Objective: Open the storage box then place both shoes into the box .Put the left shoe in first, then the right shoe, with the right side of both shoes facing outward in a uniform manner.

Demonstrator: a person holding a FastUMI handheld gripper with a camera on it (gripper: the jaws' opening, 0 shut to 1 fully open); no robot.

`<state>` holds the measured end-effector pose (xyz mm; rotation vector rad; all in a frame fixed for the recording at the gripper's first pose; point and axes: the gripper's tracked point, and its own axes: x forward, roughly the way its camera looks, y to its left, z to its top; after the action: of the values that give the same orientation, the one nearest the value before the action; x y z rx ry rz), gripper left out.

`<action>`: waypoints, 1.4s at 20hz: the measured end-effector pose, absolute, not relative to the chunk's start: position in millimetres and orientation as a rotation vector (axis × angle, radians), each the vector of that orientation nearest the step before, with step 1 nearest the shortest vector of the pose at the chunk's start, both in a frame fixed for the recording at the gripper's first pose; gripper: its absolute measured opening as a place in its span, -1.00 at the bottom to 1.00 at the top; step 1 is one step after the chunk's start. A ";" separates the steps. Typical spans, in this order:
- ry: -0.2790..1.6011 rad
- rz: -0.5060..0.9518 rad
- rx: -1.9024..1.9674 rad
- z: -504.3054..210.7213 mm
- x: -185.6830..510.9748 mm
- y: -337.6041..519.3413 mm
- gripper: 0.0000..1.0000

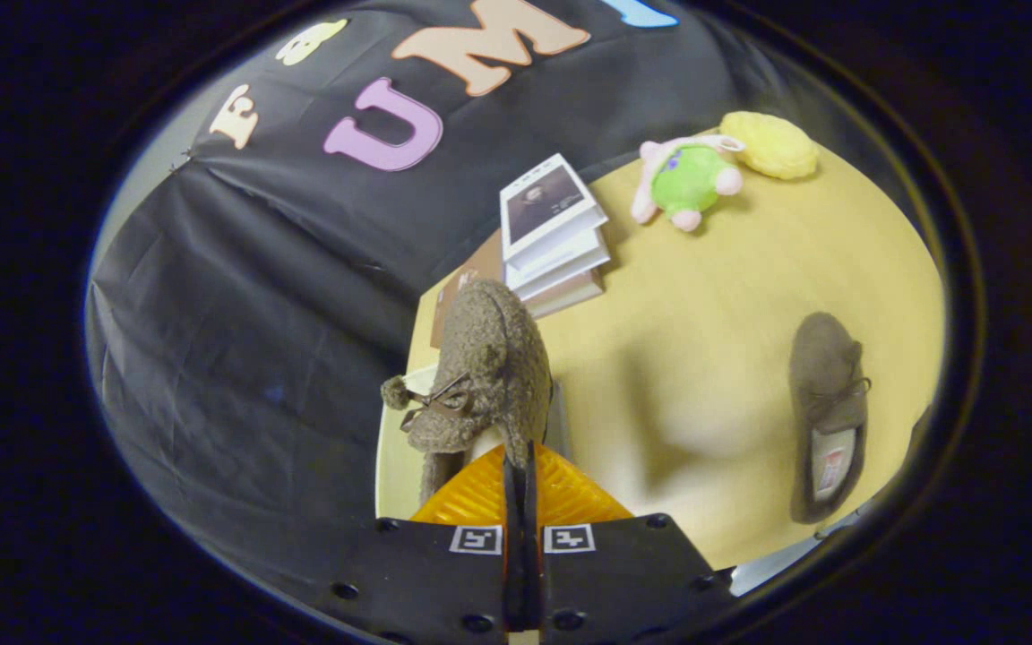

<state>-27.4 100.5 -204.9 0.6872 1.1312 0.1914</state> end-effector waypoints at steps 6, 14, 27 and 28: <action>1.173 0.280 0.645 -206.2 -27.9 177.0 -0.94; 1.272 0.297 0.560 -250.2 -44.0 245.3 -0.93; 1.401 0.252 0.338 -321.1 -68.6 292.5 -0.93; 1.410 0.252 0.327 -324.6 -69.5 293.6 -0.93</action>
<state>-69.5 293.6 -324.6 0.3273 1.4101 0.2525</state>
